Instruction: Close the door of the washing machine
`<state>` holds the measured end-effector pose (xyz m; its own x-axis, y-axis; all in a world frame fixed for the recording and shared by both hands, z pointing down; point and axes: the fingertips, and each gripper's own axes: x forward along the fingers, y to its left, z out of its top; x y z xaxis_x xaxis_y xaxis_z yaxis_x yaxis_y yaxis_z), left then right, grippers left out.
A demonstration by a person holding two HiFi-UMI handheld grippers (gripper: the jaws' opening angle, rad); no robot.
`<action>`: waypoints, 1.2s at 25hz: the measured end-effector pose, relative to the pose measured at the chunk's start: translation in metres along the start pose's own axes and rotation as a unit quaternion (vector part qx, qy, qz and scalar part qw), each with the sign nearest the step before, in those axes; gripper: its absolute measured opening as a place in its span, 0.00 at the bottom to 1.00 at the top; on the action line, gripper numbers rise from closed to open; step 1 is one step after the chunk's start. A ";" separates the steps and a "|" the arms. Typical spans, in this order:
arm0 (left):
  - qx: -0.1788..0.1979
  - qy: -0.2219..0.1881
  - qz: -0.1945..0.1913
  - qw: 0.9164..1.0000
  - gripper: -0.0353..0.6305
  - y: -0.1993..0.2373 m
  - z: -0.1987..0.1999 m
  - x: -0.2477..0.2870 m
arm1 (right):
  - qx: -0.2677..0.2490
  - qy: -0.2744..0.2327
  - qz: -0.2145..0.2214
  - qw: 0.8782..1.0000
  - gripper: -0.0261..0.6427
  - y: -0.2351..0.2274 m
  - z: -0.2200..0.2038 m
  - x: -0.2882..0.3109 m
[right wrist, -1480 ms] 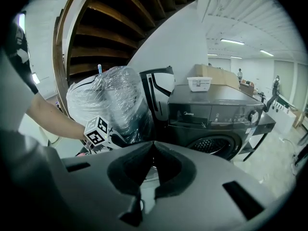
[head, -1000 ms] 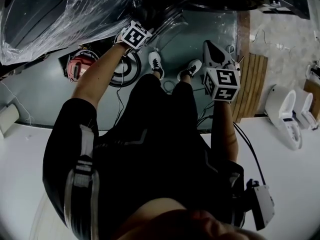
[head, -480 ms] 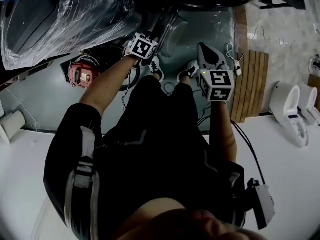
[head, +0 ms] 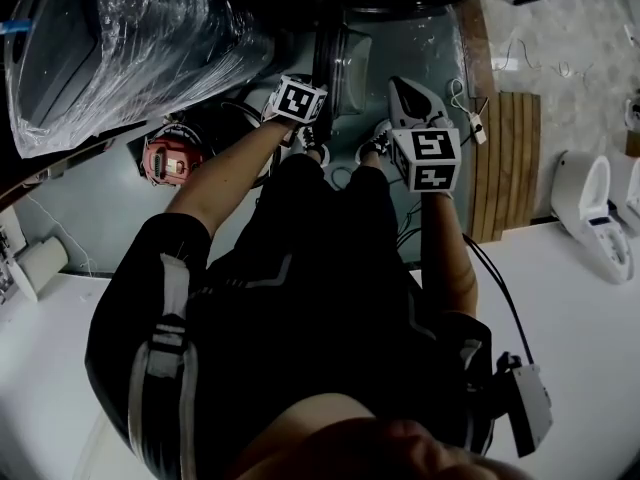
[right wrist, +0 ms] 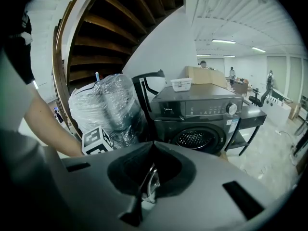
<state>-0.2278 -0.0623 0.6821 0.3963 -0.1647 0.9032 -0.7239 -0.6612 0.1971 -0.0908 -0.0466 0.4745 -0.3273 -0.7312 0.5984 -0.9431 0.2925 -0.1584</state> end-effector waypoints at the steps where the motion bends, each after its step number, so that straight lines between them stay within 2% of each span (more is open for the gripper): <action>1: 0.003 0.006 -0.007 1.000 0.25 -0.006 0.002 0.001 | 0.003 0.000 -0.001 1.000 0.05 -0.004 -0.002 -0.001; 10: -0.015 0.031 -0.013 0.999 0.27 -0.046 0.023 0.017 | 0.050 0.008 -0.025 0.998 0.05 -0.049 -0.031 -0.018; 16: 0.025 0.053 -0.034 0.998 0.27 -0.070 0.038 0.027 | 0.081 0.009 -0.047 0.996 0.05 -0.083 -0.055 -0.034; 24: 0.008 0.050 -0.039 0.998 0.28 -0.094 0.063 0.040 | 0.115 0.017 -0.064 0.991 0.05 -0.126 -0.080 -0.046; 27: 0.038 0.059 -0.035 0.997 0.28 -0.101 0.071 0.043 | 0.127 0.022 -0.060 0.990 0.05 -0.136 -0.090 -0.045; 30: 0.101 0.049 -0.021 0.993 0.27 -0.109 0.086 0.042 | 0.135 0.025 -0.059 0.989 0.05 -0.144 -0.099 -0.045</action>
<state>-0.0835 -0.0597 0.6660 0.3589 -0.0688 0.9308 -0.5757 -0.8013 0.1627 0.0657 0.0050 0.5479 -0.2169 -0.7166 0.6629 -0.9584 0.0271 -0.2843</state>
